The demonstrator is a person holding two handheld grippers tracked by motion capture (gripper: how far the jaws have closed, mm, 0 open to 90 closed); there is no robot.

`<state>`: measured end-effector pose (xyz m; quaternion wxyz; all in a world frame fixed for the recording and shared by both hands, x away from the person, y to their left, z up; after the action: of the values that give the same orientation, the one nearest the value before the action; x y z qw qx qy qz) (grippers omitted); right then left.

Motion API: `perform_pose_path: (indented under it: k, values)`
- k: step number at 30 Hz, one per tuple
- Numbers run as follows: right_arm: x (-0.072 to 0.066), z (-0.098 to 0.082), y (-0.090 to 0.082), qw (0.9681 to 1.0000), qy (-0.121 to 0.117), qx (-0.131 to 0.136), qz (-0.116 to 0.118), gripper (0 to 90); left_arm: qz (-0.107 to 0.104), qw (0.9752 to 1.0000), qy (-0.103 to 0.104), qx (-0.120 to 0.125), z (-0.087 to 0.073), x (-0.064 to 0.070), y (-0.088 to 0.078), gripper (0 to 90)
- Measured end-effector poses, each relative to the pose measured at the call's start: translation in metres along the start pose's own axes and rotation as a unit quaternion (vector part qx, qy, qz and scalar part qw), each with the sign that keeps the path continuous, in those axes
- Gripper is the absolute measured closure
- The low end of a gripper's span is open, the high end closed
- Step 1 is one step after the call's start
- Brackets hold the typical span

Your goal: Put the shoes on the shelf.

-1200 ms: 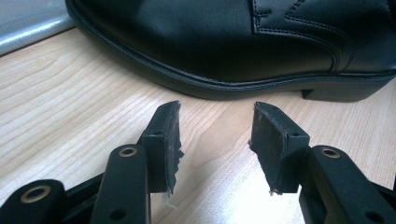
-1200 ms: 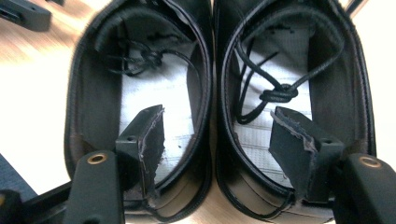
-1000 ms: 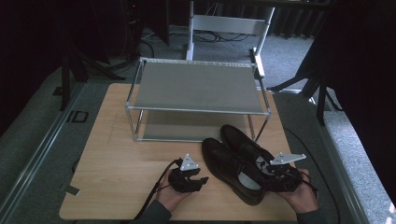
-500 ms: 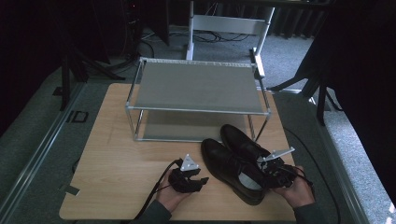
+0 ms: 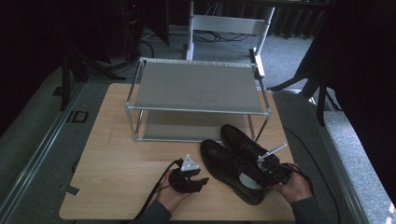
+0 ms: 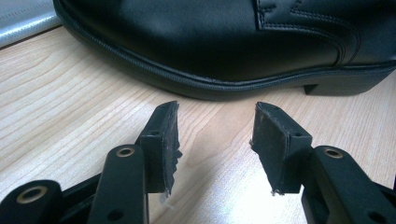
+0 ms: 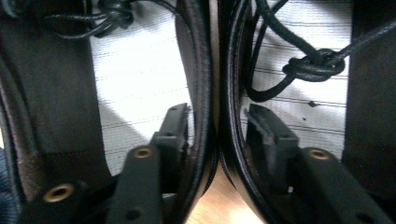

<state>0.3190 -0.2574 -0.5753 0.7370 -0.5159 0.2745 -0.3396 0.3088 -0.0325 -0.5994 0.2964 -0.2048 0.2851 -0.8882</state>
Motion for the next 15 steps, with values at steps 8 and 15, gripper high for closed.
perform_pose_path:
  k: [8, 15]
  values:
    - [-0.0001, 0.0011, 0.0007, 0.9998, 0.01, 0.003, 0.016, 72.3, 0.001, 1.0, -0.001, 0.0, -0.0005, -0.0002, -0.0003, 51.3]
    - [0.0003, 0.0016, 0.0004, 0.9999, 0.006, -0.001, 0.008, 77.0, 0.002, 1.0, 0.0, 0.0, -0.0007, -0.0004, -0.0004, 51.3]
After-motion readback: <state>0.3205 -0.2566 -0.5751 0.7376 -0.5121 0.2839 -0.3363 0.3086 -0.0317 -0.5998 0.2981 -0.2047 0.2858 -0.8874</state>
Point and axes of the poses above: each handheld gripper's, and its own axes: y roughly forward along the jaws, z roughly out of its top, x roughly to its right, the point moved 10 cm from there along y, roughly forward along the jaws, and after that the axes turned 1 degree about x, right-handed, at the moved point
